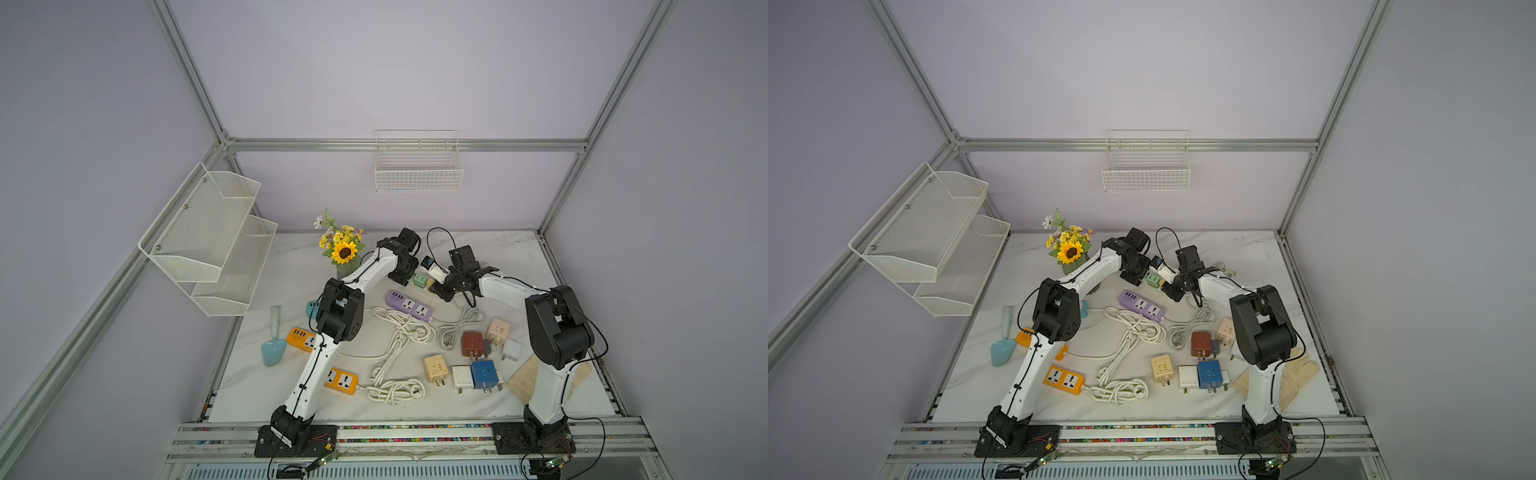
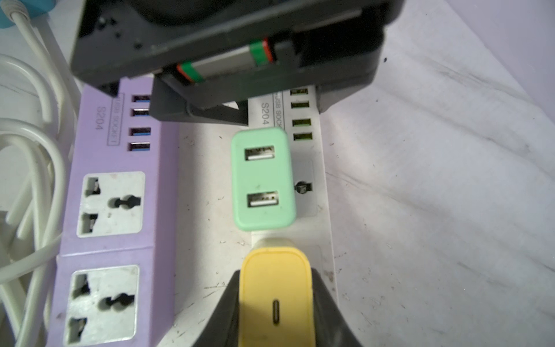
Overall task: Pull the plug off the socket
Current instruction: Remove the plug from the socket.
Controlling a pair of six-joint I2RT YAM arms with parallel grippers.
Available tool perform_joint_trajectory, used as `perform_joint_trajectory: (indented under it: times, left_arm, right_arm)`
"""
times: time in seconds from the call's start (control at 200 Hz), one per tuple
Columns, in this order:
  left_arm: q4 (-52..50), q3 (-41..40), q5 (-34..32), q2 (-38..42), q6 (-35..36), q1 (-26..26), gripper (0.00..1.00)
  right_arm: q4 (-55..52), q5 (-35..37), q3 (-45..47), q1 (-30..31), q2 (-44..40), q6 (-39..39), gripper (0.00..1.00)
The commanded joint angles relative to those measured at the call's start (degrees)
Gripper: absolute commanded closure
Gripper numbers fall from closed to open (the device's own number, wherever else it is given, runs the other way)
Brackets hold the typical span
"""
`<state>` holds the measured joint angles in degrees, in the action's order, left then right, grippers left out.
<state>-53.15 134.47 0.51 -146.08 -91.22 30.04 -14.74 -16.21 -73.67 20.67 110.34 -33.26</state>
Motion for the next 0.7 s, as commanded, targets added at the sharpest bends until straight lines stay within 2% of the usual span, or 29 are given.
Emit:
perform_joint_trajectory:
  times: [0.0,0.07,0.185,0.695]
  left_arm:
    - [-0.9,0.0,-1.6,-0.6,-0.5,-0.2,0.92]
    - [-1.6,0.0,-1.6,-0.6,-0.7,-0.2,1.00]
    - [-3.1,0.4,-2.1,-0.6,-0.8,-0.3,1.00]
    - [-6.2,1.4,-3.0,-1.1,-1.4,-0.2,1.00]
  right_arm:
    - [0.0,0.3,-1.3,0.9,-0.5,1.1,0.86]
    - [-0.5,-0.7,-1.7,0.9,-1.2,1.3,0.89]
    - [-0.9,-2.1,-1.5,0.9,-3.0,1.5,0.92]
    - [-0.1,-2.6,0.4,1.5,-9.9,7.5,0.94]
